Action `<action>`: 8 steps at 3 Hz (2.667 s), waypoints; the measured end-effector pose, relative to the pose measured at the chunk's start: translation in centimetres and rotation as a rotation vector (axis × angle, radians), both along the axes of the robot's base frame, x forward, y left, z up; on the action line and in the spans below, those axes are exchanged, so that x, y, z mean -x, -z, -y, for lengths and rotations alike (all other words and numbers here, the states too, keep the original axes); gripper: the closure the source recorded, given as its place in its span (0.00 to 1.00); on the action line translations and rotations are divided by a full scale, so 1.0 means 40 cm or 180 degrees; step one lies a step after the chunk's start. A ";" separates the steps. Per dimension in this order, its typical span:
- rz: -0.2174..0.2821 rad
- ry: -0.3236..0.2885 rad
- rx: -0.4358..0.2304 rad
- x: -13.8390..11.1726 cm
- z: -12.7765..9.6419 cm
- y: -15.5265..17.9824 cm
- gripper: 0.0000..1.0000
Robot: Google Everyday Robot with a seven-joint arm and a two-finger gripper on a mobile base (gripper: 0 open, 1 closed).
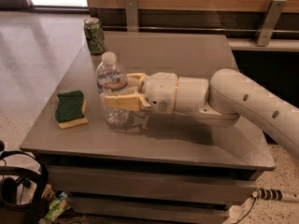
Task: Move water bottle near sponge
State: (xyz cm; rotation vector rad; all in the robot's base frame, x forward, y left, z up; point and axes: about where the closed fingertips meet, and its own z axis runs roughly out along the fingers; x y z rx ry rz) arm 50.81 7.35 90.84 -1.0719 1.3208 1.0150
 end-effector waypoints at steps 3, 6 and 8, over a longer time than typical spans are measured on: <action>0.0048 0.0096 0.0343 0.010 -0.041 0.036 1.00; 0.0045 0.0101 0.0356 0.009 -0.041 0.030 0.33; 0.0051 0.0082 0.0358 0.013 -0.049 0.028 0.00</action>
Offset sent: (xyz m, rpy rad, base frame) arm -0.0048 0.0159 -0.0148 -0.1641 -0.0263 -0.0557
